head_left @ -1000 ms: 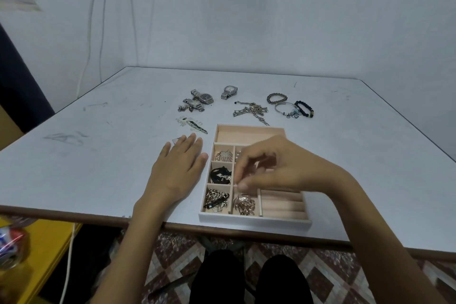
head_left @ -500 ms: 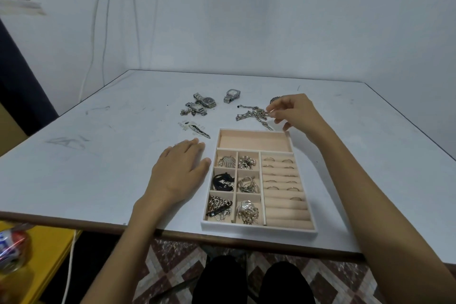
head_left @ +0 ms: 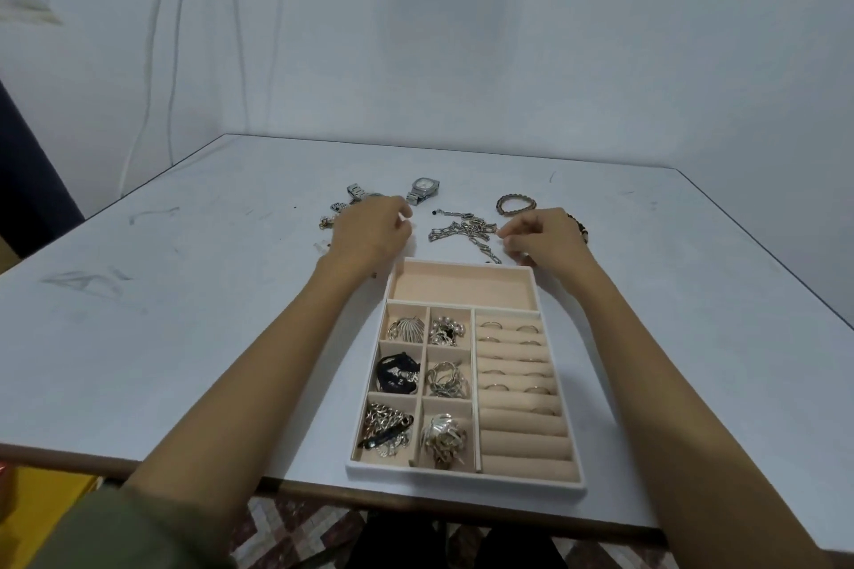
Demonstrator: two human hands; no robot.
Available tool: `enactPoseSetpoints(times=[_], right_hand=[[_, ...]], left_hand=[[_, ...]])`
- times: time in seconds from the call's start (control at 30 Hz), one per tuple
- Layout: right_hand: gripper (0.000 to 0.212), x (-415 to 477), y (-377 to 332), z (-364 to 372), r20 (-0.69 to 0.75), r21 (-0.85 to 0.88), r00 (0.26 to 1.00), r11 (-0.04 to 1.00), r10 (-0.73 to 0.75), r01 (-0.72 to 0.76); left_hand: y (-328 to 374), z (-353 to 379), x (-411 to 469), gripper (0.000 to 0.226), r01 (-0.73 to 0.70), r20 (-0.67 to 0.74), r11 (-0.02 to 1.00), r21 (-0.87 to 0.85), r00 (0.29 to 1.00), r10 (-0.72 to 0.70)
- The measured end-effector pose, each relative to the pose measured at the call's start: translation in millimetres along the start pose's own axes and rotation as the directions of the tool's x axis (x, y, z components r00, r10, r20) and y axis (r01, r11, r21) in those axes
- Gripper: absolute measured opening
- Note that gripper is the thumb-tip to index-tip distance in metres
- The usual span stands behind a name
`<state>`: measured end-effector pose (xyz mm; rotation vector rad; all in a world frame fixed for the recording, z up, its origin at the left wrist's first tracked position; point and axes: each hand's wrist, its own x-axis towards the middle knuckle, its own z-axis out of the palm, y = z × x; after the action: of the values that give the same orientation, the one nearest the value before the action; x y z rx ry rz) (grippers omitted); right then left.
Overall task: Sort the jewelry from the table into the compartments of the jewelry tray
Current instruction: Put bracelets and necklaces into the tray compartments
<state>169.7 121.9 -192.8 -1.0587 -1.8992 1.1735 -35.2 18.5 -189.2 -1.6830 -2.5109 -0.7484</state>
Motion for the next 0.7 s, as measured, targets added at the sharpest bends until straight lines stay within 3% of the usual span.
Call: enactPoseSetpoints(times=[0.23, 0.5, 0.7], right_hand=[[0.020, -4.6, -0.7, -5.5, -0.033, 0.177, 0.998, 0.983, 0.054, -0.047], [0.017, -1.2, 0.7, -12.7, -0.062, 0.181, 0.997, 0.983, 0.053, -0.041], [0.020, 5.8, 7.4, -23.8, -0.282, 0.190, 0.957, 0.982, 0.066, -0.012]], left_hand=[[20.5, 31.6, 53.7, 0.031, -0.218, 0.063, 0.939, 0.265, 0.976, 0.208], [10.7, 45.9, 62.4, 0.019, -0.292, -0.011, 0.932, 0.214, 0.954, 0.301], [8.0, 37.1, 53.3, 0.013, -0.269, -0.083, 0.953, 0.136, 0.956, 0.282]])
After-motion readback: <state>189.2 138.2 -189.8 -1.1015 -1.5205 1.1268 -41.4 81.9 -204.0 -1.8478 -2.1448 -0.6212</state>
